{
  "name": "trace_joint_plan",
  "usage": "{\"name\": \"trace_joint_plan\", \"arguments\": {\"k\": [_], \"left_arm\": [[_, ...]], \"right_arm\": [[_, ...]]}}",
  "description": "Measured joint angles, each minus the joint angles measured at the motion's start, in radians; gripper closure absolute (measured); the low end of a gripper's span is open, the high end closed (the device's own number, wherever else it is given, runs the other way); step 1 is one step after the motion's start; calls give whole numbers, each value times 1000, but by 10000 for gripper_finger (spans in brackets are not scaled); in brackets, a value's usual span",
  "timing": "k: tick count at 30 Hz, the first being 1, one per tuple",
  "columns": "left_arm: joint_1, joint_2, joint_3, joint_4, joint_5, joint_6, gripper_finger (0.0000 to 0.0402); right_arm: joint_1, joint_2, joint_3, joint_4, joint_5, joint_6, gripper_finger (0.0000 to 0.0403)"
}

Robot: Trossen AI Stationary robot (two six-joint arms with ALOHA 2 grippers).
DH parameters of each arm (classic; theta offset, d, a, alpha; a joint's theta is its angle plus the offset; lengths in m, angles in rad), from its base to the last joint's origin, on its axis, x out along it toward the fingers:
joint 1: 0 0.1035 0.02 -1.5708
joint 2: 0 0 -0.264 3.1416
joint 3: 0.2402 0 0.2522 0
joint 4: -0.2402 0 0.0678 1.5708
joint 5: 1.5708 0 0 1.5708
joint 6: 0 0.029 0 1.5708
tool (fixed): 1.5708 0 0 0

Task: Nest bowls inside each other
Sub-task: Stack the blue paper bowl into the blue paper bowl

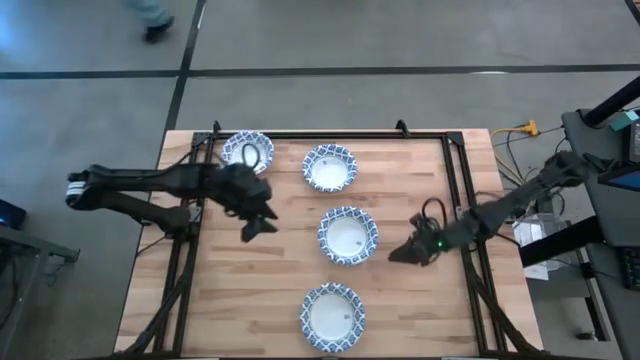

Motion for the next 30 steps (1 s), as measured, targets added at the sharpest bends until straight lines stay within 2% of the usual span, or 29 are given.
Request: {"name": "trace_joint_plan", "arguments": {"k": [3, 6, 12, 18, 22, 30], "left_arm": [[-29, -87, -88, 2, -15, -20, 197], [-34, -158, -173, 4, -35, -76, 197], [-35, -264, -278, 8, -24, -131, 197], [-44, -348, -327, 9, -17, -132, 197], [-61, -407, -329, 10, -13, -132, 197], [-62, -488, -329, 6, -13, -130, 197]], "right_arm": [[120, 133, -43, 203, 192, 106, 188], [196, 289, -4, 218, 265, 237, 188], [241, 603, 188, 199, 260, 400, 188], [240, 827, 341, 187, 190, 503, 188], [240, 919, 415, 182, 186, 529, 188], [216, 993, 509, 14, 168, 599, 188]]}}
